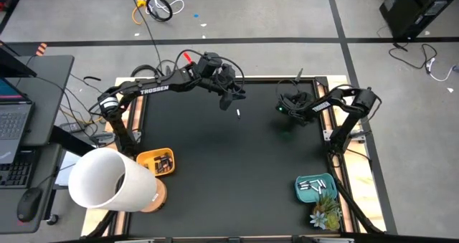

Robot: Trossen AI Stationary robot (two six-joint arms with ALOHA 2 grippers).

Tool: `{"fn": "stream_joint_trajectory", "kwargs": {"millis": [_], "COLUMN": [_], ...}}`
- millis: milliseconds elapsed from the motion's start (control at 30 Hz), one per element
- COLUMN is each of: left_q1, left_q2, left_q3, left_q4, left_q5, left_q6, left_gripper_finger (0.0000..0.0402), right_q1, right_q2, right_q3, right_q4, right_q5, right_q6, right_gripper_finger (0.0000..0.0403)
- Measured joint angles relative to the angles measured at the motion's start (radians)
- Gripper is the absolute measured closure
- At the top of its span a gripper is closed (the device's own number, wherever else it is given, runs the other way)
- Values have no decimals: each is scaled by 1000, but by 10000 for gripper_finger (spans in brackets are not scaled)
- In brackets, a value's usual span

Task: Sort batteries
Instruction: Put the silver battery into the green bin

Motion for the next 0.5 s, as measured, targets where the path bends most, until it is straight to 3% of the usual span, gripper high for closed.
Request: {"fn": "stream_joint_trajectory", "kwargs": {"millis": [500], "left_q1": [0], "left_q2": [0], "left_q3": [0], "left_q4": [0], "left_q5": [0], "left_q6": [0], "left_gripper_finger": [262], "right_q1": [0], "right_q2": [-9], "right_q3": [-1], "right_q4": [-2], "right_q5": [-11], "right_q6": [-16], "right_gripper_finger": [224]}}
